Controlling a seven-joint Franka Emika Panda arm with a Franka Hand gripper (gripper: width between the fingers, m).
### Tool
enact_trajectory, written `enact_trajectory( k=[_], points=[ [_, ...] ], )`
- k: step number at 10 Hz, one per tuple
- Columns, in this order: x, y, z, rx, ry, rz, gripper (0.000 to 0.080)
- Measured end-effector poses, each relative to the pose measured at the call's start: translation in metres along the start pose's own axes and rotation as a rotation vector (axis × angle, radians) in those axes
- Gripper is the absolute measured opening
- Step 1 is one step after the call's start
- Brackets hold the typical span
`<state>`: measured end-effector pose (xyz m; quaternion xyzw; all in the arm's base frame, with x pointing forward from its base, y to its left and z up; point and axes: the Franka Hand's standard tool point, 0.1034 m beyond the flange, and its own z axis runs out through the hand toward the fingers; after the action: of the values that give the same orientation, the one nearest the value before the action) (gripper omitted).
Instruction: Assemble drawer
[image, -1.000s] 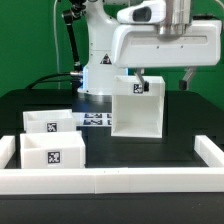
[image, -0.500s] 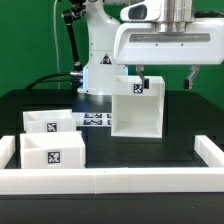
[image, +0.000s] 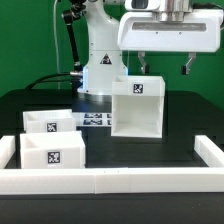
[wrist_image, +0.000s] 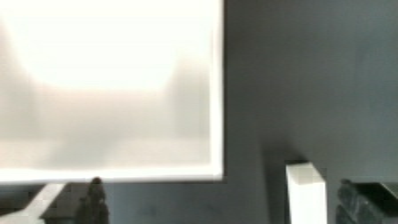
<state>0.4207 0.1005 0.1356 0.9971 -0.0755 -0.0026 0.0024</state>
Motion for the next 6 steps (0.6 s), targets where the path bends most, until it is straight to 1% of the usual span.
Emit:
enact_trajectory(
  k=[1, 2, 3, 5, 6],
  points=[
    [-0.01, -0.001, 0.003, -0.002, 0.001, 0.004, 0.065],
    [-0.013, -0.002, 0.005, 0.0, 0.004, 0.001, 0.065],
    [-0.015, -0.001, 0.011, 0.005, 0.01, 0.001, 0.065],
    [-0.022, 0.0, 0.028, 0.009, -0.005, -0.001, 0.065],
    [-0.023, 0.0, 0.034, 0.015, -0.006, -0.002, 0.065]
  ],
)
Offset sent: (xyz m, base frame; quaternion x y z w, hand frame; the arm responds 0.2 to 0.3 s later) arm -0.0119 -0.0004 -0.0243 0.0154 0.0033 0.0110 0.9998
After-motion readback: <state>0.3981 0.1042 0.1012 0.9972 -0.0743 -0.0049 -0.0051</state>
